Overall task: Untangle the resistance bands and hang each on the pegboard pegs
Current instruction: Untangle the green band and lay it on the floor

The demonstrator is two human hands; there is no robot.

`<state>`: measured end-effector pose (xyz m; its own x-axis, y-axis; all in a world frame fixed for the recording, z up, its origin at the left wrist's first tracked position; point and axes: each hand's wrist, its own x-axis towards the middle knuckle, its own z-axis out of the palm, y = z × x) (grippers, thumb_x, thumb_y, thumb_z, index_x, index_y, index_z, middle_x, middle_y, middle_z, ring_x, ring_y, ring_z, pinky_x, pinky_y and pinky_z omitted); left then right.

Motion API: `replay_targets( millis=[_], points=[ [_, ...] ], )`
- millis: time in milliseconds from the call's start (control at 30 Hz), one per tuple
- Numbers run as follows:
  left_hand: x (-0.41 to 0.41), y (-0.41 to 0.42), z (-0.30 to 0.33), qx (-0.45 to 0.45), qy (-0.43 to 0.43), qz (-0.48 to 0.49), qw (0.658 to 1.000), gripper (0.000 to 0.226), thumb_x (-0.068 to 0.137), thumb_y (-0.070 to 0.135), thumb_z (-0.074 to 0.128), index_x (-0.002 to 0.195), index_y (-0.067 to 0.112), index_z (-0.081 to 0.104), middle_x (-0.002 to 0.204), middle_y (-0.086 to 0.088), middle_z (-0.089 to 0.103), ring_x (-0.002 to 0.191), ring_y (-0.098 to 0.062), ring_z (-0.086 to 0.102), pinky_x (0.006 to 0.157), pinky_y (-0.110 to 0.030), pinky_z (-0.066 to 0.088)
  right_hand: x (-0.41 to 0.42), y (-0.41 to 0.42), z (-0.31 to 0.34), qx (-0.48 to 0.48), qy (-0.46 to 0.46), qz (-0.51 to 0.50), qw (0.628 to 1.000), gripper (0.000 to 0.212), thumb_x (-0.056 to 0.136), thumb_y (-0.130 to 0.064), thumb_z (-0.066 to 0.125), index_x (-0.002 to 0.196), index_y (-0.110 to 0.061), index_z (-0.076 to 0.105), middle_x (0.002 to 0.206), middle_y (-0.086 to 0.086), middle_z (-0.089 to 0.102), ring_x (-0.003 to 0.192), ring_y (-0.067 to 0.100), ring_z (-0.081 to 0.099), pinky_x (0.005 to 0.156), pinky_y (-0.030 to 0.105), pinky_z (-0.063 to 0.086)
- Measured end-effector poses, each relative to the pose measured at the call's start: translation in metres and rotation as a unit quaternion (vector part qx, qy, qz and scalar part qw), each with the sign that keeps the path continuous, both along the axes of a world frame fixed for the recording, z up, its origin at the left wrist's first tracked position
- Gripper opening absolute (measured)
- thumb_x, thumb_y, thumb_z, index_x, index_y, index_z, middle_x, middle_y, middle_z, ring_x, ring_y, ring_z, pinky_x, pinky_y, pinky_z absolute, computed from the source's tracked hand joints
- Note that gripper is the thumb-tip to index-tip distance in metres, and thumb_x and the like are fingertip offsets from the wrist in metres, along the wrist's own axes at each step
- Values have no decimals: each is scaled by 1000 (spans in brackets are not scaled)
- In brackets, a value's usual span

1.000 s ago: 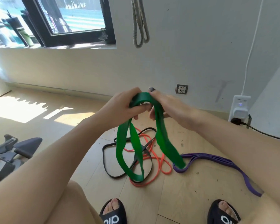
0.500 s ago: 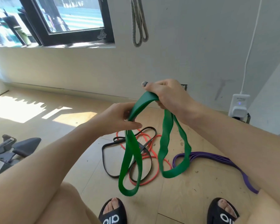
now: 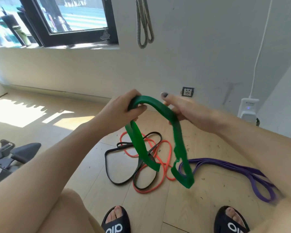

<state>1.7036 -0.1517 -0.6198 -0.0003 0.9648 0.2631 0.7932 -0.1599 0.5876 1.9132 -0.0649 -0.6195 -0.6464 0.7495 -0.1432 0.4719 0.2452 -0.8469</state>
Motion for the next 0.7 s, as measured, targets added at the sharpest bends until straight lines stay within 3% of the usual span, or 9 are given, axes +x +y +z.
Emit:
replay_targets(
  millis=[67,133,233,300,367,400,500,567,700],
  points=[
    [8,3,1,23,11,-2,1000,10,98,27,65,100,23,55,75,1,62,62,-4,65,61,-16,52,-3,-6,-6,40,-9,32,999,44,86,-63,67,90,-20,61,68,-5,58,64,11,55,74,35,52],
    [10,6,0,41,34,-8,999,14,96,27,68,97,26,55,72,4,58,59,-4,53,59,-15,43,-2,-13,-10,119,-22,50,991,44,75,-50,84,86,-19,55,71,-5,48,62,11,46,61,31,38],
    [-1,6,-7,2,47,-31,998,21,90,27,75,89,30,54,67,9,53,58,-5,47,58,-18,39,-2,-10,-7,141,13,-7,990,22,84,-16,77,82,-9,56,70,3,53,62,19,57,55,28,44],
    [-10,4,-18,-74,24,-59,995,24,86,28,79,84,31,55,67,7,53,59,-13,51,61,-31,47,1,-7,3,115,66,-52,990,18,85,-4,70,76,-8,56,64,3,50,58,19,54,49,22,42],
    [-13,1,-30,-134,15,-83,987,21,85,28,78,87,26,57,75,-2,58,68,-25,58,71,-49,54,3,-6,10,99,103,-74,987,23,82,-2,69,69,-15,55,59,1,45,57,17,46,50,26,36],
    [-14,-1,-36,-151,14,-86,985,21,86,27,77,89,25,57,77,-3,59,70,-24,59,76,-51,56,4,-7,12,94,118,-74,986,25,81,-2,69,67,-17,55,58,0,45,57,16,44,52,28,35],
    [-19,-2,-46,-162,36,-68,984,23,89,32,77,88,22,56,75,1,54,67,-16,53,73,-44,53,3,-5,9,110,91,-77,987,25,79,-5,72,67,-19,55,53,-6,47,51,17,46,51,27,37],
    [-23,-2,-43,-140,59,-47,987,28,88,36,78,83,24,54,71,3,50,63,-16,48,66,-38,46,6,-1,3,130,15,-53,990,20,80,-9,75,77,-18,57,63,-3,57,51,14,54,48,25,45],
    [-20,-3,-22,-53,48,-21,997,16,93,33,72,89,26,58,76,3,63,67,-10,67,66,-32,57,11,-3,-17,110,-116,42,986,40,75,-8,76,105,-29,59,91,4,69,79,23,71,73,46,62]
  ],
)
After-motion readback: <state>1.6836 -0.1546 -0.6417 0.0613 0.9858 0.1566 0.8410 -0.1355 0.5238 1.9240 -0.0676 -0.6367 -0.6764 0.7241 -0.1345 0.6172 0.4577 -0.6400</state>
